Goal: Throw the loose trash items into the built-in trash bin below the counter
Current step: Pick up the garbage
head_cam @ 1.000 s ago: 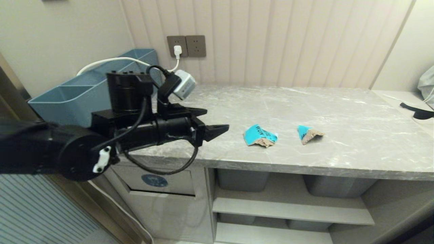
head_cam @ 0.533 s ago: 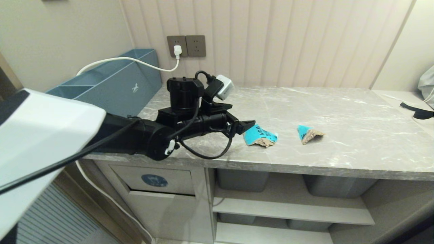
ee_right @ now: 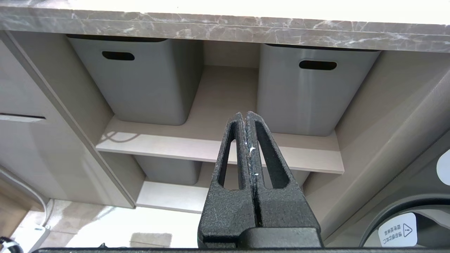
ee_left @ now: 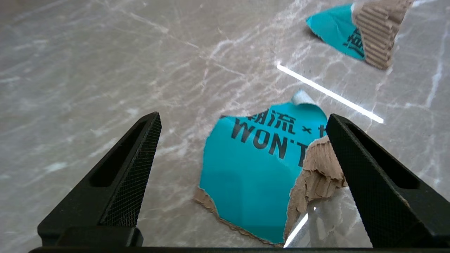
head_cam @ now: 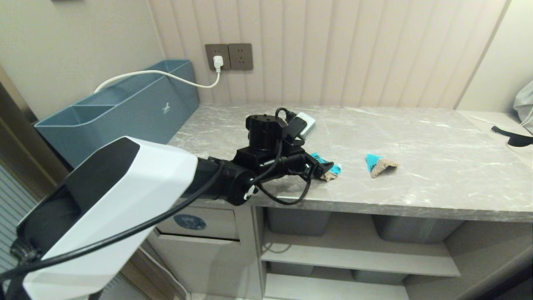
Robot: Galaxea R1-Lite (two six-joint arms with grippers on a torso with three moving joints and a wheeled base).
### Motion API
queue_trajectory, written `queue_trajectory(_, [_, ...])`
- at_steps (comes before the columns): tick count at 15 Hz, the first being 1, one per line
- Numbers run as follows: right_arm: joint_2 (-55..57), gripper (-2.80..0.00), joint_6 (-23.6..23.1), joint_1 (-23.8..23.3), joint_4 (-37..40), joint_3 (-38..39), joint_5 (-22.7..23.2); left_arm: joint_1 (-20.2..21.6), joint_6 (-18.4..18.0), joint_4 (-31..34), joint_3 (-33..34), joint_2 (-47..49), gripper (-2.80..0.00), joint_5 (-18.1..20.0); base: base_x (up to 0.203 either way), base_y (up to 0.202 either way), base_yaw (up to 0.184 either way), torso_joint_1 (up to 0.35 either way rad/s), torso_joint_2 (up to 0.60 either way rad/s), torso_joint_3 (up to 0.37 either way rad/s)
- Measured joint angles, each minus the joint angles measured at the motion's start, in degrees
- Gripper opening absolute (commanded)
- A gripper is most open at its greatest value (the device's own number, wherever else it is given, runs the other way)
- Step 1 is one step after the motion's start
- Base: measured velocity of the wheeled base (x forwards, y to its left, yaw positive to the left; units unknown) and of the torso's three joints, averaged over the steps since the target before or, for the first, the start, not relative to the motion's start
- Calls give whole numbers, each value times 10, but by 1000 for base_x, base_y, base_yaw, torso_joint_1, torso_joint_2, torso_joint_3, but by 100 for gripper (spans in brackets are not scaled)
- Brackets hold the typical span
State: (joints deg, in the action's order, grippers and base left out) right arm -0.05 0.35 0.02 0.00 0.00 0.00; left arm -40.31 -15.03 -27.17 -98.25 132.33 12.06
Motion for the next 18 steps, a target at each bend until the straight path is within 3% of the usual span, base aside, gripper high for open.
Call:
queue_trajectory(11, [0,-280,0,0,0,0,0,-5,0,64,-116,71,0,-25,0,0,0,0,0,0])
queue_trajectory(18, [0,-280,0,0,0,0,0,-5,0,88,-124,78,0,-25,0,0,0,0,0,0])
